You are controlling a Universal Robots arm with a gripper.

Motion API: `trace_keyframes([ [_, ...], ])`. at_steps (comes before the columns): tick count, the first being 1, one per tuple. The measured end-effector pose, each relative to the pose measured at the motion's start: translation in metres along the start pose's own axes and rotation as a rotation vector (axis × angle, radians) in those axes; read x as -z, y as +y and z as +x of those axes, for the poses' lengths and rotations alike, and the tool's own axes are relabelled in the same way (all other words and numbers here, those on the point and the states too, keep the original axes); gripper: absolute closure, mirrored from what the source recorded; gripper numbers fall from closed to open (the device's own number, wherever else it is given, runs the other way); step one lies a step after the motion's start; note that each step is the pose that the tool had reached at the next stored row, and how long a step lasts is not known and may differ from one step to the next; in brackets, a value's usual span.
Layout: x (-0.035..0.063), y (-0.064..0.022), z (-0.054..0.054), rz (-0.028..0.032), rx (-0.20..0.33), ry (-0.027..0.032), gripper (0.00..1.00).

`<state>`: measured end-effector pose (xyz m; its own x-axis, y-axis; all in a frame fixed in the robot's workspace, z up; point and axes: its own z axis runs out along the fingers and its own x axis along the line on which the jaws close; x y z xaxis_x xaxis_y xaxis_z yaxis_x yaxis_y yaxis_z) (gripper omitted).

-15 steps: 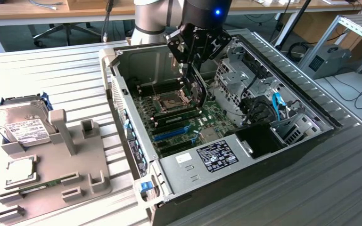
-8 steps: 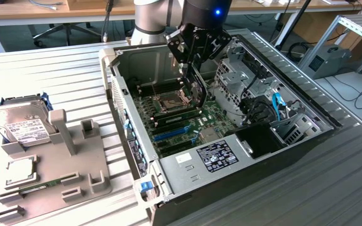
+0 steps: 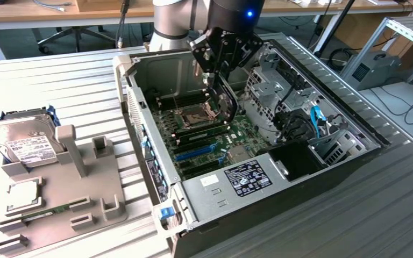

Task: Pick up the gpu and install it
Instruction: 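Insert the gpu into the slot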

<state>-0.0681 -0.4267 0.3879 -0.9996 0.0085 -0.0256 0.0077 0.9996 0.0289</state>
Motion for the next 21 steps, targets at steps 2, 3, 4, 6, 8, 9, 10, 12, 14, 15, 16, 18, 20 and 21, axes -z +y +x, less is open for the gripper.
trace_keyframes([
  [2,0.0000,0.0000,0.0000,-0.0004,0.015,0.0004,0.74],
  [3,0.0000,0.0000,0.0000,-0.0006,0.023,0.0006,0.74],
  [4,0.0000,0.0000,0.0000,-0.0010,0.038,0.0011,0.74],
  [6,0.0000,0.0000,0.0000,-0.0014,0.056,0.0016,0.74],
  [8,0.0000,0.0000,0.0000,-0.0018,0.070,0.0020,0.74],
  [9,0.0000,0.0000,0.0000,-0.0020,0.077,0.0022,0.74],
  [10,0.0000,0.0000,0.0000,-0.0022,0.085,0.0024,0.74],
  [12,0.0000,0.0000,0.0000,-0.0026,0.099,0.0029,0.74],
  [14,0.0000,0.0000,0.0000,-0.0029,0.113,0.0033,0.74],
  [15,0.0000,0.0000,0.0000,-0.0031,0.122,0.0035,0.74],
  [16,0.0000,0.0000,0.0000,-0.0034,0.131,0.0038,0.74],
  [18,0.0000,0.0000,0.0000,-0.0038,0.146,0.0042,0.74],
  [20,0.0000,0.0000,0.0000,-0.0041,0.160,0.0046,0.74],
  [21,0.0000,0.0000,0.0000,-0.0043,0.166,0.0048,0.74],
])
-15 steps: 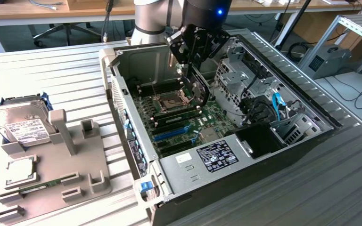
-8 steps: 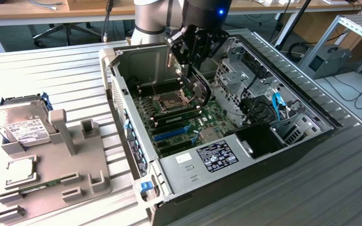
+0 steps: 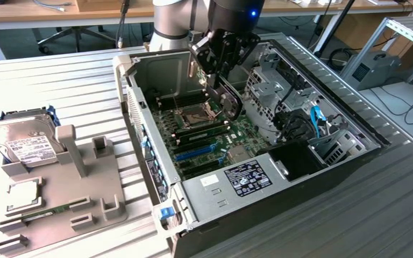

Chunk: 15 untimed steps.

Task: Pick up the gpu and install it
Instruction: 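Insert the gpu into the slot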

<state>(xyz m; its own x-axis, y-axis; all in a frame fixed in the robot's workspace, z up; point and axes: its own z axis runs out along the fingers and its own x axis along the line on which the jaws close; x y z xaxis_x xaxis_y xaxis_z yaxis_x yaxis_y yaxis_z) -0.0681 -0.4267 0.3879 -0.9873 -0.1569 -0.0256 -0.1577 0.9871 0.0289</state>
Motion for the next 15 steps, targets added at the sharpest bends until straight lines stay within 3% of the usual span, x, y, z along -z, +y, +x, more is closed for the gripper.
trace_keyframes([
  [15,0.0000,0.0000,0.0000,-0.0022,0.084,0.0024,0.74],
])
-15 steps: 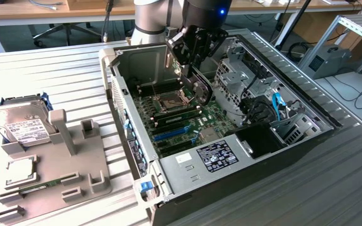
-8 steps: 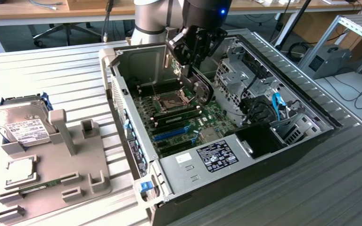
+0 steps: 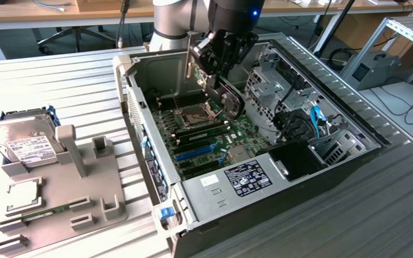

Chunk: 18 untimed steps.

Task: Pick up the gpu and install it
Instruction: 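Insert the gpu into the slot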

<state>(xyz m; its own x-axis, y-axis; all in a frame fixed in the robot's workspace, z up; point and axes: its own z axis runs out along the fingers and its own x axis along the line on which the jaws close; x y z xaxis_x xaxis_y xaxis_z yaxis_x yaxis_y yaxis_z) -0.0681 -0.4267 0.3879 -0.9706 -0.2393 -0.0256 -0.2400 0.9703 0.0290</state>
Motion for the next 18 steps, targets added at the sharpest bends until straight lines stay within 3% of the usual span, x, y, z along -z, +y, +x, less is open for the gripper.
trace_keyframes([
  [3,0.0000,0.0000,0.0000,-0.0004,0.015,0.0005,0.74],
  [5,0.0000,0.0000,0.0000,-0.0017,0.069,0.0020,0.74],
  [18,0.0000,0.0000,0.0000,-0.0039,0.154,0.0044,0.74],
])
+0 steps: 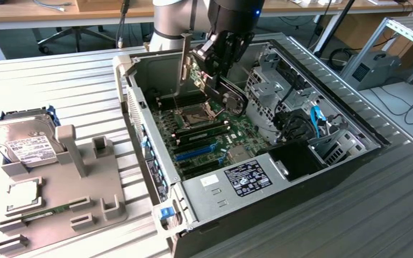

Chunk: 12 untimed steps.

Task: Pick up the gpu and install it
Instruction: 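Insert the gpu into the slot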

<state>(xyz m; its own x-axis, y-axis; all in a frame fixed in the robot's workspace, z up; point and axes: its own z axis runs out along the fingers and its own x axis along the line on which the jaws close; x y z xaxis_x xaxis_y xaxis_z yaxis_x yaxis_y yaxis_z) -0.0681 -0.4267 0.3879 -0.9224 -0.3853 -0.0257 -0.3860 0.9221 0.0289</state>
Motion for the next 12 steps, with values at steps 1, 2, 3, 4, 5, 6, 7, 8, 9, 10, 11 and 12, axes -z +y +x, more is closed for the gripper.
trace_keyframes([
  [1,0.0000,0.0000,0.0000,-0.0002,0.007,0.0002,0.74],
  [2,0.0000,0.0000,0.0000,-0.0003,0.012,0.0003,0.74],
  [3,0.0000,0.0000,0.0000,-0.0005,0.017,0.0005,0.74],
  [4,0.0000,0.0000,0.0000,-0.0006,0.026,0.0008,0.74],
  [5,0.0000,0.0000,0.0000,-0.0008,0.031,0.0009,0.74],
  [6,0.0000,0.0000,0.0000,-0.0009,0.035,0.0010,0.74],
  [7,0.0000,0.0000,0.0000,-0.0010,0.039,0.0011,0.74],
  [8,0.0000,0.0000,0.0000,-0.0011,0.042,0.0012,0.74],
  [9,0.0000,0.0000,0.0000,-0.0012,0.046,0.0013,0.74],
  [10,0.0000,0.0000,0.0000,-0.0013,0.050,0.0014,0.74],
  [11,0.0000,0.0000,0.0000,-0.0014,0.055,0.0016,0.74],
  [12,0.0000,0.0000,0.0000,-0.0015,0.060,0.0017,0.74],
])
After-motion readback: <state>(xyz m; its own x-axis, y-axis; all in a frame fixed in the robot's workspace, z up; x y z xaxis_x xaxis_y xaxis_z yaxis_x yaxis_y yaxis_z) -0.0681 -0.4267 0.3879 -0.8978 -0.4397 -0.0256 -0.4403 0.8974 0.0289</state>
